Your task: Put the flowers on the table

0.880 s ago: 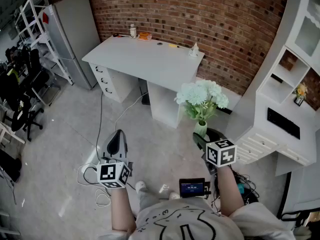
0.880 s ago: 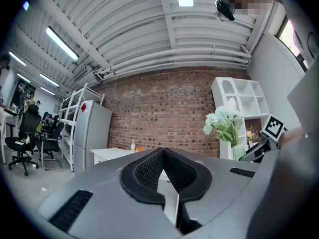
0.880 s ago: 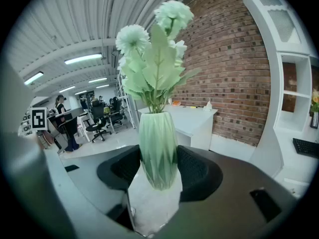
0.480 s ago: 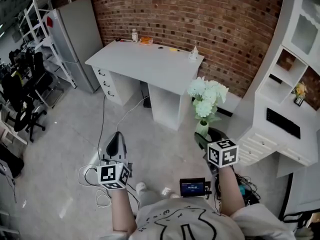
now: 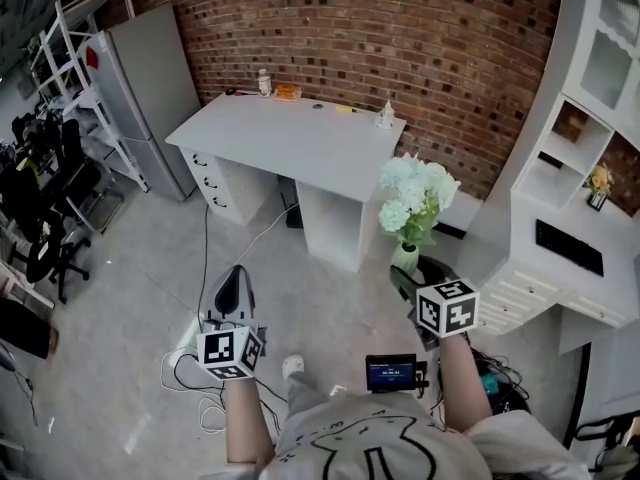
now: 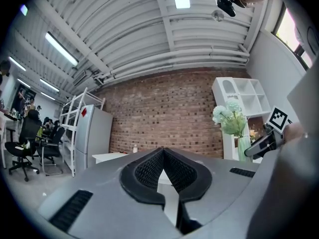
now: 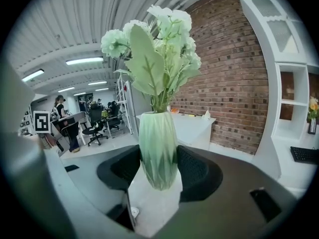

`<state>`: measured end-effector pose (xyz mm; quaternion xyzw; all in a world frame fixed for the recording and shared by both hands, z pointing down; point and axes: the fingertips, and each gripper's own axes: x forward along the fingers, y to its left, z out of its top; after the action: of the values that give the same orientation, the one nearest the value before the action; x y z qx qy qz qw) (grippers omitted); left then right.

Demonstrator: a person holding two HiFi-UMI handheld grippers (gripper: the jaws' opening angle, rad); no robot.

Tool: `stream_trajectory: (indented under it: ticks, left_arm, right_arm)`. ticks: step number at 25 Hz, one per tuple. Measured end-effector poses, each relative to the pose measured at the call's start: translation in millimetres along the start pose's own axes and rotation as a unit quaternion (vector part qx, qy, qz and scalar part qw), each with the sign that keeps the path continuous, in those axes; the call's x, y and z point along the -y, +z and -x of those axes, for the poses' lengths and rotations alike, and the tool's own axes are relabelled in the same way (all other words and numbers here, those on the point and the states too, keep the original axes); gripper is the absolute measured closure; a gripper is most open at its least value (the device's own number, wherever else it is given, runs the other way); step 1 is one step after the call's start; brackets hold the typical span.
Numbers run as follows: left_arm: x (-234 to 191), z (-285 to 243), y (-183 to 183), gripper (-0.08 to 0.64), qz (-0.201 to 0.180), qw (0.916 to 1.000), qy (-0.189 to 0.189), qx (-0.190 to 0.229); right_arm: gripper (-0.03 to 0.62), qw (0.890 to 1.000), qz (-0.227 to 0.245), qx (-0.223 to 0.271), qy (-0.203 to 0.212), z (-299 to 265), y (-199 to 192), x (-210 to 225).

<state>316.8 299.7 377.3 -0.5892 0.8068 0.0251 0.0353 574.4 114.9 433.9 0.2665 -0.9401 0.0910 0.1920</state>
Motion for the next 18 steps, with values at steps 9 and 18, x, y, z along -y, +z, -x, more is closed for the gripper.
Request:
stream_trajectory:
  ticks: [9, 18]
  left_arm:
    - [-61, -53, -1, 0.548, 0.001, 0.9998, -0.017, 0.007]
    - [-128, -108, -2, 0.548, -0.001, 0.9995, -0.03, 0.011]
  right_arm:
    - [0.359, 1.0, 0.002, 0.013, -0.015, -60, 32, -19]
    - [0.359, 0.999, -0.002, 0.023, -0.037, -119, 62, -33]
